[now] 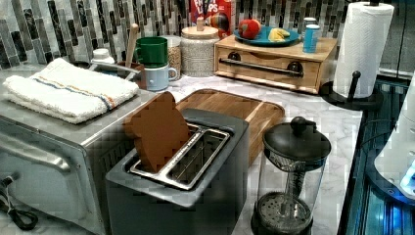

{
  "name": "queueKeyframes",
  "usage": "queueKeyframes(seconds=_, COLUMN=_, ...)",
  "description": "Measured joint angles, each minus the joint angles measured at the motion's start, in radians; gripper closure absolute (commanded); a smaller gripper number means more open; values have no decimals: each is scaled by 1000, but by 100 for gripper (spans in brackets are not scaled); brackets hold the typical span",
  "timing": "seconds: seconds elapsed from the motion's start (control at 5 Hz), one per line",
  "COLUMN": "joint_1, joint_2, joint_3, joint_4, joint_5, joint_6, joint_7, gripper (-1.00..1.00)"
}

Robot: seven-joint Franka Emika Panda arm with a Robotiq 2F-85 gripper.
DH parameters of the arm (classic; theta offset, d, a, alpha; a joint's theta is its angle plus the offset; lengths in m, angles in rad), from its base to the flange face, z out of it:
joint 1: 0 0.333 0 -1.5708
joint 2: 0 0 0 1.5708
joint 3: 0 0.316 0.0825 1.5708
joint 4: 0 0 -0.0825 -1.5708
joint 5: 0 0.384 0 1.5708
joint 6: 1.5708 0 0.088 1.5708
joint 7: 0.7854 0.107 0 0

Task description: Open the drawer.

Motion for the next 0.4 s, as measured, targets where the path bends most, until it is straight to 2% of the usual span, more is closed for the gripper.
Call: queueKeyframes(seconds=0.4, joint_1=-4, joint_2=11, joint_3=2, joint_4=-4, joint_5=-7, joint_6=10, joint_7=-3, gripper=-100)
